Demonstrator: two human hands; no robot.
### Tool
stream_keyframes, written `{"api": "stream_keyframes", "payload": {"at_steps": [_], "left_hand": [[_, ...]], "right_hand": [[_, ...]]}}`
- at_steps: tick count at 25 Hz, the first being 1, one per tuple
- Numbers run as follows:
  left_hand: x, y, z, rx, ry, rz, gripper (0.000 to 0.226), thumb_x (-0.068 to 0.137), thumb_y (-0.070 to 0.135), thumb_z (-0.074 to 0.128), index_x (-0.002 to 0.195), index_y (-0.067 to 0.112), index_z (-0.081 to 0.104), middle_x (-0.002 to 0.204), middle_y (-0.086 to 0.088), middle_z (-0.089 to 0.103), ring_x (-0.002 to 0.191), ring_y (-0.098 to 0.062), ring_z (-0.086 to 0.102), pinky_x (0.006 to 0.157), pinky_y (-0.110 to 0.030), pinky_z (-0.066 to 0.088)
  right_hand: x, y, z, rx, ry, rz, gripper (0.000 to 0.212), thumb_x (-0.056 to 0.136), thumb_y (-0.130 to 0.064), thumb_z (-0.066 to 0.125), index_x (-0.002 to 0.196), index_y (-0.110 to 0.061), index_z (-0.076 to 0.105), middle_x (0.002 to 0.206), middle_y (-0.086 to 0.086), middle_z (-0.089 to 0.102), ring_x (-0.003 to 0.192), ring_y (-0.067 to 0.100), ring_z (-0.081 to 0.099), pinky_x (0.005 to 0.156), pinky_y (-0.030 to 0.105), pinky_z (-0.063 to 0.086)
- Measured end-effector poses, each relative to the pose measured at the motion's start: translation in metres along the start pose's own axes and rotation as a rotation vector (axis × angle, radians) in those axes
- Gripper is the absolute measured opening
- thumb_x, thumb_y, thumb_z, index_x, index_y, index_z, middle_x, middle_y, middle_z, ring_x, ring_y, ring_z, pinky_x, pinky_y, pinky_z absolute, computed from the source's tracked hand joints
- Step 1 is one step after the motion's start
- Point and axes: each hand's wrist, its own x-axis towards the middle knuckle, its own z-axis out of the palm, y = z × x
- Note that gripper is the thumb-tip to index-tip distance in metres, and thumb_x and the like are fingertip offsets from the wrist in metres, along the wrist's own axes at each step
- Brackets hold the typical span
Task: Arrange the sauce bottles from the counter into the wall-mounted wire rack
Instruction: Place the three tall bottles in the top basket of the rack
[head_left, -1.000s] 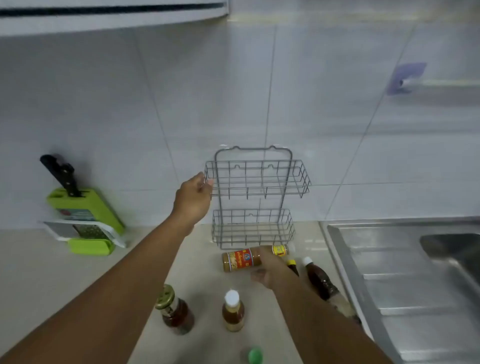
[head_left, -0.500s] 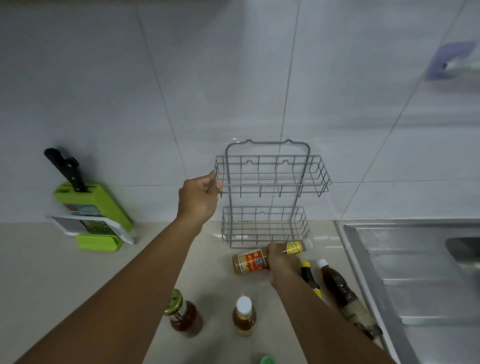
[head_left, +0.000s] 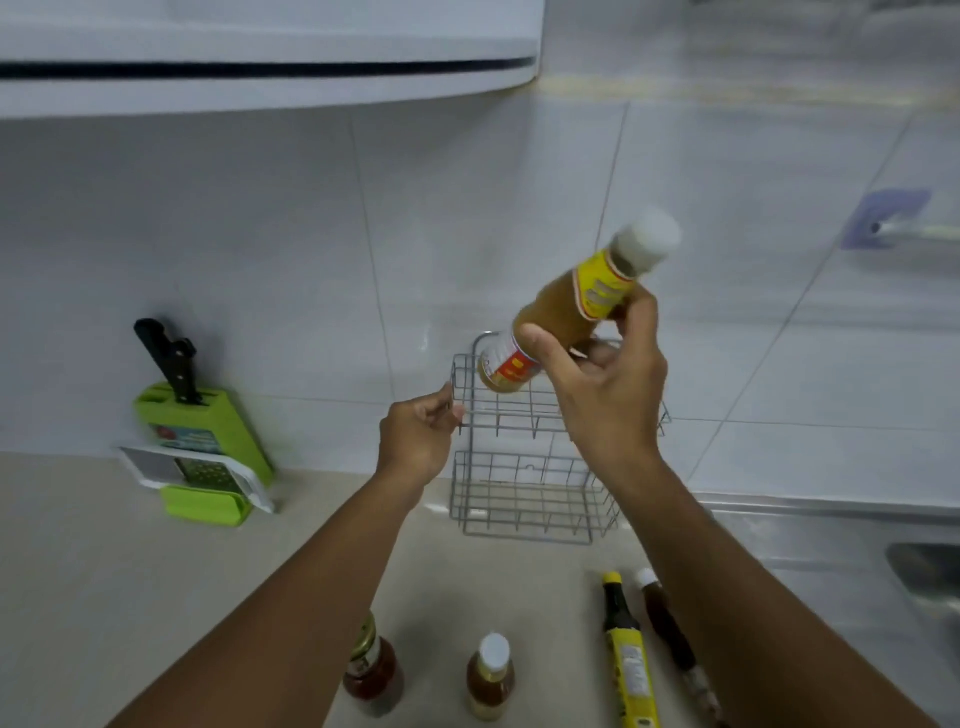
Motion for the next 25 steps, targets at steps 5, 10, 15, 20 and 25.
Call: {"api": "stream_keyframes", "payload": {"at_steps": [5,10,15,20,25], "left_hand": [[0.000,0.000,-0.002,0.010,-0.031,0.032,0.043,0.093,0.022,0.070,0.135,0.012,0.063,0.133,-0.006,0.068,0.119,-0.019,0.066,0.108,-0.039,0.050],[0.003,0.000,-0.004,0.052,-0.037,0.075,0.040,0.094,0.017,0.068,0.134,0.012,0.064,0.129,-0.006,0.070,0.117,-0.023,0.067,0.107,-0.037,0.050],[0.003,0.003,-0.006,0.052,-0.034,0.074,0.040,0.094,0.014,0.068,0.133,0.011,0.064,0.130,-0.007,0.069,0.121,-0.022,0.064,0.094,-0.024,0.045],[0.005,0.001,-0.008,0.043,-0.041,0.064,0.039,0.093,0.016,0.069,0.132,0.013,0.065,0.130,-0.007,0.070,0.120,-0.023,0.065,0.100,-0.032,0.049],[0.002,-0.002,-0.007,0.073,-0.074,0.060,0.043,0.096,0.025,0.065,0.139,0.021,0.059,0.136,-0.001,0.066,0.127,-0.021,0.061,0.108,-0.038,0.047]], "right_hand": [[0.037,0.017,0.039,-0.308,-0.240,0.012,0.075,0.081,-0.031,0.086,0.142,-0.024,0.044,0.134,0.001,0.061,0.108,0.026,0.070,0.093,0.045,0.062],[0.034,0.043,0.056,-0.400,-0.293,0.058,0.075,0.077,-0.037,0.087,0.139,-0.023,0.047,0.128,0.004,0.066,0.109,0.026,0.068,0.094,0.048,0.060],[0.032,0.045,0.060,-0.467,-0.256,0.045,0.076,0.073,-0.042,0.090,0.135,-0.022,0.050,0.119,0.003,0.070,0.103,0.020,0.068,0.089,0.037,0.060],[0.031,0.053,0.062,-0.564,-0.288,0.045,0.076,0.073,-0.051,0.087,0.134,-0.020,0.054,0.122,0.003,0.066,0.108,0.022,0.066,0.091,0.038,0.059],[0.032,0.059,0.061,-0.574,-0.345,0.086,0.071,0.073,-0.058,0.083,0.126,-0.017,0.060,0.117,0.004,0.062,0.106,0.020,0.062,0.091,0.039,0.059]]}}
